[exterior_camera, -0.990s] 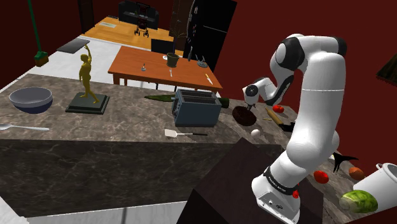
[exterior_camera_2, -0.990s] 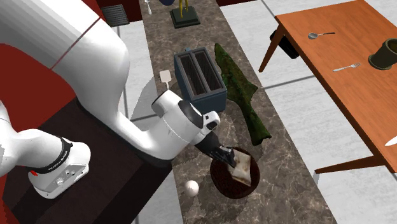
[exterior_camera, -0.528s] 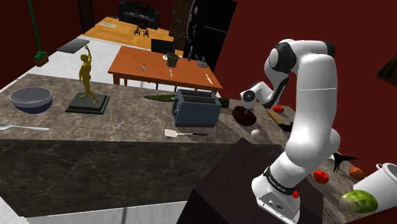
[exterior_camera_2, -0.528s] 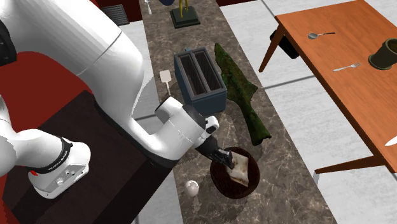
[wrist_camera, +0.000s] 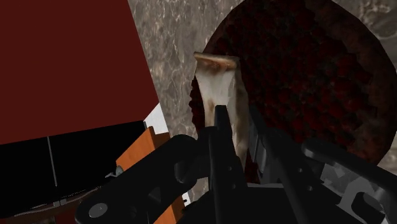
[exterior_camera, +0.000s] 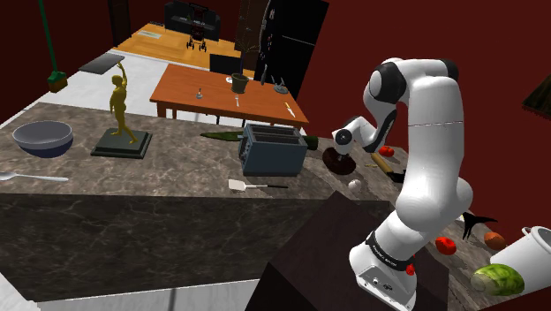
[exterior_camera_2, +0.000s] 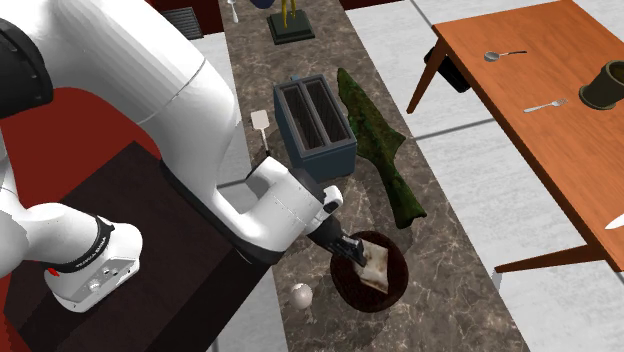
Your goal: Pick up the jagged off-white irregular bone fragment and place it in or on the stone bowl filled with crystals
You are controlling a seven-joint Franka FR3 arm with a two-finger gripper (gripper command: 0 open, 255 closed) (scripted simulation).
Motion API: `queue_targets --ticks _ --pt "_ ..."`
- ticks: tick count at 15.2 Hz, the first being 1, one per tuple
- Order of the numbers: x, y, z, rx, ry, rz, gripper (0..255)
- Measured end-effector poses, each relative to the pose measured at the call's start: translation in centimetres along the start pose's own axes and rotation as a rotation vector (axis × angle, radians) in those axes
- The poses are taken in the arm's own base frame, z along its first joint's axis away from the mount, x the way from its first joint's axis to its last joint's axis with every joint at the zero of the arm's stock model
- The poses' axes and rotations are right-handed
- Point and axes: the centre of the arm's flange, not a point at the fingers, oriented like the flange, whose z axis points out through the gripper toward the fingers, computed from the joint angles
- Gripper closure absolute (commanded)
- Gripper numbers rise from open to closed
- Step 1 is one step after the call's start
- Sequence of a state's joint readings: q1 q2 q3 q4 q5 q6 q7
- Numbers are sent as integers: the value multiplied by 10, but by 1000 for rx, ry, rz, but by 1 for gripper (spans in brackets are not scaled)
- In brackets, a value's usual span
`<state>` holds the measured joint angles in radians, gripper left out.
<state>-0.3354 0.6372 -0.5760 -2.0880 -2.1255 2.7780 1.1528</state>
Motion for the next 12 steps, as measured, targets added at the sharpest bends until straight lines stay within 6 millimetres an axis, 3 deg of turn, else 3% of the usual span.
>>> queue_targets --ticks 1,2,8,12 --pt "0 0 0 0 0 0 255" --pt "0 0 0 0 0 0 0" --pt "0 0 0 0 0 0 0" --pt "2 2 -41 -1 0 1 0"
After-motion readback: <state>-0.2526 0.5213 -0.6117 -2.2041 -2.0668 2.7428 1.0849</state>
